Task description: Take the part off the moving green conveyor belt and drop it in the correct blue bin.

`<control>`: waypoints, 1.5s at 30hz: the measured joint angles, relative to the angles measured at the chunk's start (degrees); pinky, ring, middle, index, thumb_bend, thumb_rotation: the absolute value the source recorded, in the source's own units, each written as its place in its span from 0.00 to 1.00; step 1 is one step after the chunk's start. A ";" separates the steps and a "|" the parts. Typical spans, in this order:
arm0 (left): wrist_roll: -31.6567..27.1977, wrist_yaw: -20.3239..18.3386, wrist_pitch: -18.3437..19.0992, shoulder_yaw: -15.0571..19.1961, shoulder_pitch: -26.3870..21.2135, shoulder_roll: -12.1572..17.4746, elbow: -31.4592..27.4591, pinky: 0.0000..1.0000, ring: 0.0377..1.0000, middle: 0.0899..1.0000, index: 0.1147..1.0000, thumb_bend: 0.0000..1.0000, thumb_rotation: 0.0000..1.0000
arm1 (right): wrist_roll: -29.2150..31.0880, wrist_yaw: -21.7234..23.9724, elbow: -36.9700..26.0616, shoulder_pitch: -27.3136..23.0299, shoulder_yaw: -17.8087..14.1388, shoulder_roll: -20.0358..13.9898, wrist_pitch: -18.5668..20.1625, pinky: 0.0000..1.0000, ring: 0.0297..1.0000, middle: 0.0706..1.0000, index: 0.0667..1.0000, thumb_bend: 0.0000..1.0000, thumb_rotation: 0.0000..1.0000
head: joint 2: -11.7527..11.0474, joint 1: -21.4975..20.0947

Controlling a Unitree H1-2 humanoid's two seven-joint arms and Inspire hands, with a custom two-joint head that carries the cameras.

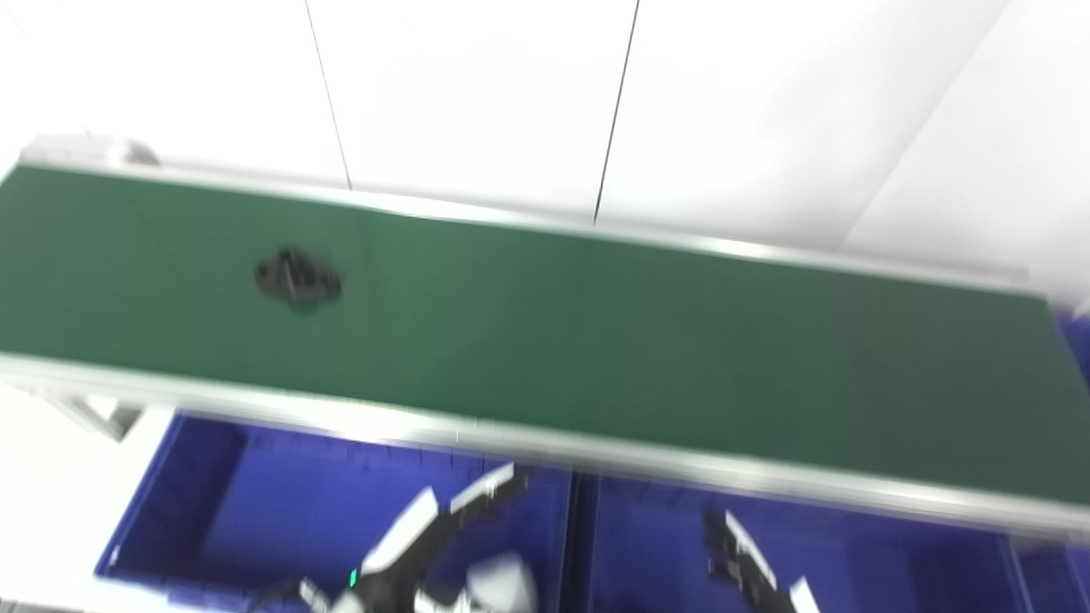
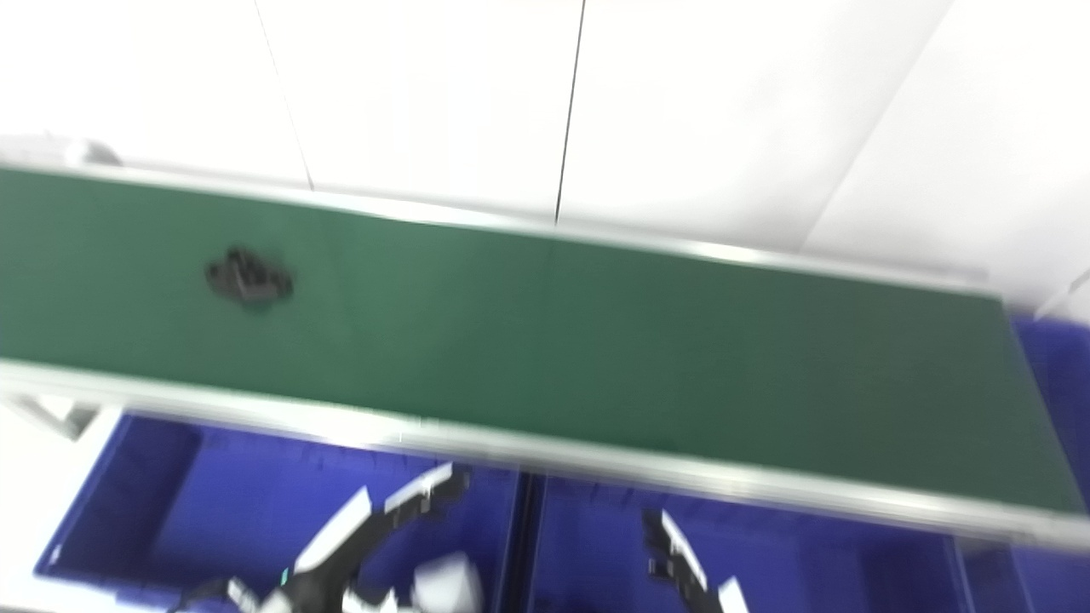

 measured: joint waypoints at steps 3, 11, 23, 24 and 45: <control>-0.12 0.71 0.00 -0.69 -0.39 0.46 1.01 0.79 0.86 0.89 0.90 0.92 0.45 | 0.35 0.00 0.58 -0.43 0.00 0.01 -0.19 0.79 0.88 0.91 0.92 0.97 0.37 | -0.70 0.09; -0.05 3.37 0.00 -3.09 -1.37 0.93 2.28 0.77 0.84 0.88 0.89 0.92 0.45 | 0.50 0.00 1.46 -0.63 -0.14 0.03 -0.24 0.78 0.87 0.90 0.92 0.97 0.36 | -2.46 0.52; -0.31 4.78 0.00 -4.43 -1.95 1.00 3.28 0.74 0.83 0.87 0.87 0.92 0.45 | 1.16 0.01 2.17 -0.78 -0.31 -0.01 -0.26 0.80 0.89 0.90 0.93 0.98 0.35 | -4.75 3.16; -0.39 4.79 0.00 -4.54 -1.98 0.99 3.29 0.75 0.83 0.87 0.87 0.92 0.45 | 1.20 0.01 2.17 -0.78 -0.37 0.00 -0.26 0.80 0.89 0.90 0.93 0.98 0.35 | -4.75 3.16; -1.29 5.24 0.00 -5.06 -3.31 0.94 4.98 0.76 0.84 0.88 0.87 0.92 0.45 | 1.59 -11.03 -7.00 -3.67 2.67 -3.07 -3.96 0.69 0.75 0.78 0.83 0.98 0.24 | -4.57 1.76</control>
